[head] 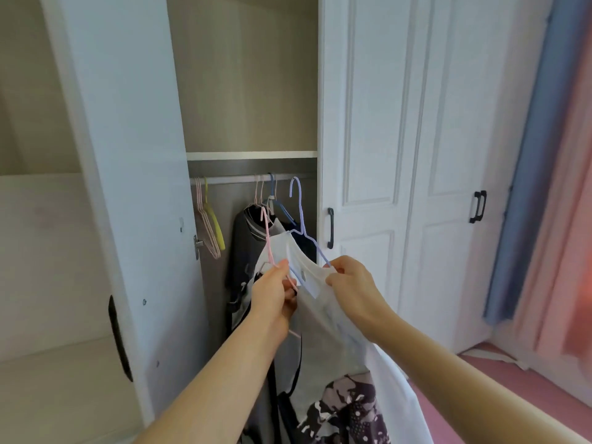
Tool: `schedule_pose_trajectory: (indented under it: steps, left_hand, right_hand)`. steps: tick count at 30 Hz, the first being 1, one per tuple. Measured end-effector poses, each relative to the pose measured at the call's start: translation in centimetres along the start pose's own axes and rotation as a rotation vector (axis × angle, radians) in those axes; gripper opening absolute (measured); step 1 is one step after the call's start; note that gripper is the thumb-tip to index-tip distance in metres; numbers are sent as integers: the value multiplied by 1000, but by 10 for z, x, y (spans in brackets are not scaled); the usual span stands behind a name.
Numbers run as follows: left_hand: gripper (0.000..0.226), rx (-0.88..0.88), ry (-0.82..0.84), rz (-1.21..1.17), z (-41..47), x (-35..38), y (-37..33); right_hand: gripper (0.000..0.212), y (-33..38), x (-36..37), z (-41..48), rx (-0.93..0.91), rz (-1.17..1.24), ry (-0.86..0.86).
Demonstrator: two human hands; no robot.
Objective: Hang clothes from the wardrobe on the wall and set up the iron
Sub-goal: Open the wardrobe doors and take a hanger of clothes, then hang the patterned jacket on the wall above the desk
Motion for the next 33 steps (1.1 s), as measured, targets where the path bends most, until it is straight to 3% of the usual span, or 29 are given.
schedule_pose_trajectory:
  steps: [13, 22, 33]
  left_hand:
    - [17, -78, 351, 73, -79, -49, 15]
    - [33, -236, 519, 32, -138, -109, 30]
    - [36, -269, 551, -10, -196, -153, 16]
  right_hand:
    - [18, 10, -35, -98, 0, -94, -102]
    - [17, 10, -33, -185, 56, -124, -181]
    - [16, 29, -59, -266, -19, -174, -192]
Point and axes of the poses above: each hand's wrist, its own z-axis towards the middle knuckle, its own x-axis out of the palm, y = z × x, the point moved 4 cm from there along z, towards the middle knuckle, and after that the axes turned 11 degrees about -y, right-handed, at the moved point
